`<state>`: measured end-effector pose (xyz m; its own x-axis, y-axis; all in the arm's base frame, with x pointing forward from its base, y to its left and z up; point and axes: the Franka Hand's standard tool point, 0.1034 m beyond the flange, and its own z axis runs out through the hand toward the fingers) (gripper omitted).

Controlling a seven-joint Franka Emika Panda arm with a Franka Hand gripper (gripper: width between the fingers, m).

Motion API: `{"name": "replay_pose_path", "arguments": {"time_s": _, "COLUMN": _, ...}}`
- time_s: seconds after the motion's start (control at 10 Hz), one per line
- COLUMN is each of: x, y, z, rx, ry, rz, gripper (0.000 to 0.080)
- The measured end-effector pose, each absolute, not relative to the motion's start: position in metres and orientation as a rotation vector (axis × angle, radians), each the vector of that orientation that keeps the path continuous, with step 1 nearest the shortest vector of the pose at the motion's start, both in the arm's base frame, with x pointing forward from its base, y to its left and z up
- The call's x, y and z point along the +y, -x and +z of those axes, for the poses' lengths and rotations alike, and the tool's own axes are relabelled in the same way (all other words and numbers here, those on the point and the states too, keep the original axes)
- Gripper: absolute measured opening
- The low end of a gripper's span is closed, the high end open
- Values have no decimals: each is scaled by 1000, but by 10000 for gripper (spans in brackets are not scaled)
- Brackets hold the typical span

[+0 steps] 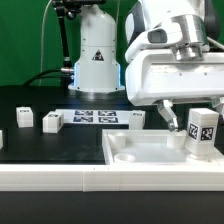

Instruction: Assemble one leg

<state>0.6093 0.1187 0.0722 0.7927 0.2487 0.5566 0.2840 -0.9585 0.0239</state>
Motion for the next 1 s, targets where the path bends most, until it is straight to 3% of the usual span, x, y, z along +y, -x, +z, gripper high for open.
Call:
{"name": "replay_pose_path", "arguments": {"time_s": 0.3, "x": 119, "y": -609, "z": 73, "rx": -434, "ry": 2917, "rz": -889, "gripper": 649}}
{"name": "replay_pose_path", "arguments": {"time_s": 0.7, "x": 121, "y": -616, "z": 90, "rx": -450, "ry": 2945, "rz": -780, "gripper": 649}}
{"name": "replay_pose_path", "arguments": {"time_s": 1.0, "x": 120, "y": -625, "z": 91, "rx": -461, "ry": 2993, "rz": -524, "gripper": 649}}
